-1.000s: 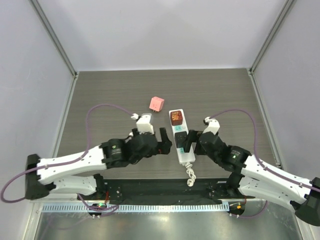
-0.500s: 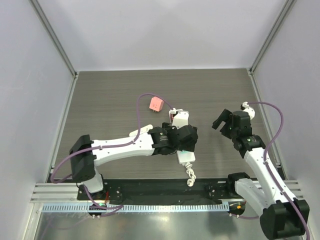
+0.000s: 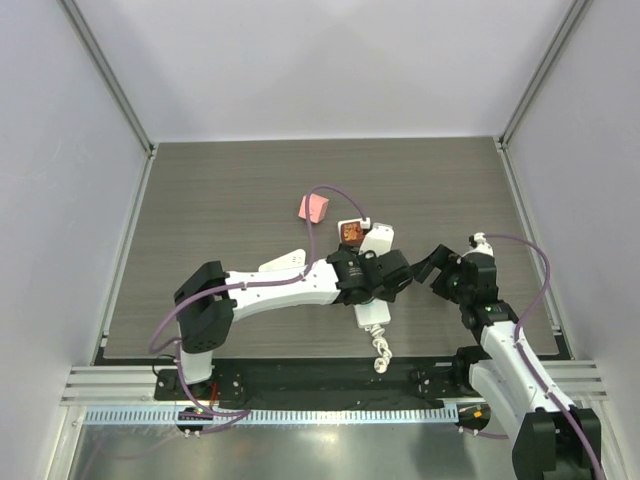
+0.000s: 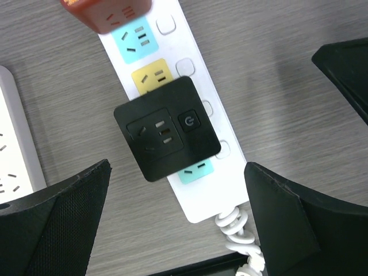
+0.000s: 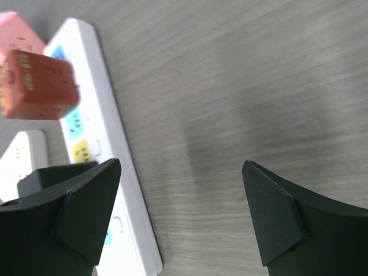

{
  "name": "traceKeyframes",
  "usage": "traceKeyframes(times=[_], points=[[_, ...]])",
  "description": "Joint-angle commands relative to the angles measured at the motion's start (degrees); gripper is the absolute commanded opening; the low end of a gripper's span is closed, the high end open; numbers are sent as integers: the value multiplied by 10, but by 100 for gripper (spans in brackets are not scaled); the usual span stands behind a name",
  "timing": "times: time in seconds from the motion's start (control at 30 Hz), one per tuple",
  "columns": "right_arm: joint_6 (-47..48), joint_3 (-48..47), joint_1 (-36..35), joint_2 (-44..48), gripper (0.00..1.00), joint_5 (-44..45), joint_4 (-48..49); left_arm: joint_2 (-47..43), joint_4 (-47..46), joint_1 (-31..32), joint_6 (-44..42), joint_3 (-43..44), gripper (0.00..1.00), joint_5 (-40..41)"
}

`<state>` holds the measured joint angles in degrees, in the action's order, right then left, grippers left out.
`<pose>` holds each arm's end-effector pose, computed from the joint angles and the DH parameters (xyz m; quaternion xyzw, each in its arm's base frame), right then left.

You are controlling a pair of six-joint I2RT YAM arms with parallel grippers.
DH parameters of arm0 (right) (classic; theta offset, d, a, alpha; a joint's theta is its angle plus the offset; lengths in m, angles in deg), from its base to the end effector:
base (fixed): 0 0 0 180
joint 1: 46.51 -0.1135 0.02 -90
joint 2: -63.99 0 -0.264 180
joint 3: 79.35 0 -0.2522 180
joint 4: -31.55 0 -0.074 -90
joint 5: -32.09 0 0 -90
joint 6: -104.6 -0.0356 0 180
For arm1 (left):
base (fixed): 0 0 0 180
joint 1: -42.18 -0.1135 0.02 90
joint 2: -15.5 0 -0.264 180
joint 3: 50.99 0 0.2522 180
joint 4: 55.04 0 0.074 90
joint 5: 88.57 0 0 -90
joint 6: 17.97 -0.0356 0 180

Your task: Pull the plug off the socket

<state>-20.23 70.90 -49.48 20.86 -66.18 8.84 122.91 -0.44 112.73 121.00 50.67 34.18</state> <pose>0.1605 0.0135 0.1713 0.2126 0.8639 0.2073 0.4069 0.1518 -0.3720 0.2498 0.1028 0.9246 -0.0748 0.3591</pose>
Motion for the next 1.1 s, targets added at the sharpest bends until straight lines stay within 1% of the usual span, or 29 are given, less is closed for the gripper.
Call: traceKeyframes(times=[0.0, 0.13, 0.23, 0.33, 0.37, 0.43, 0.53, 0.73, 0.77, 0.83, 0.9, 1.0, 1.03, 1.07], points=[[2, 20, 2, 26, 92, -21, 87, -2, -32, -14, -8, -6, 98, 14], [-1, 47, 2, 24, 92, -58, 150, 12, -56, -27, -14, -9, 96, -21], [0, 52, 1, 10, 92, -69, 165, 22, -76, -41, -14, -16, 89, -51], [1, 53, 2, 5, 92, -80, 172, 26, -95, -48, -12, -26, 77, -65], [2, 54, 2, 3, 92, -82, 176, 27, -98, -50, -11, -27, 64, -65], [2, 55, 2, 2, 92, -92, 180, 23, -111, -50, -12, -40, 56, -62], [4, 56, 2, -10, 93, -111, 192, 19, -122, -51, -16, -50, 54, -61], [-12, 60, 2, -51, 95, -143, 228, 25, -127, -51, -32, -54, 37, -76], [-13, 59, 2, -56, 96, -145, 231, 24, -131, -51, -33, -56, 32, -81], [-14, 54, 2, -64, 96, -145, 229, 21, -140, -52, -34, -67, 28, -82], [-13, 54, 1, -68, 96, -148, 229, 19, -141, -51, -42, -67, 31, -83], [-5, 54, 2, -73, 96, -155, 236, 29, -131, -51, -51, -46, 53, -84], [-3, 53, 2, -74, 96, -153, 235, 31, -118, -51, -55, -38, 62, -86], [-3, 53, 2, -76, 96, -152, 235, 35, -114, -51, -59, -32, 65, -88]])
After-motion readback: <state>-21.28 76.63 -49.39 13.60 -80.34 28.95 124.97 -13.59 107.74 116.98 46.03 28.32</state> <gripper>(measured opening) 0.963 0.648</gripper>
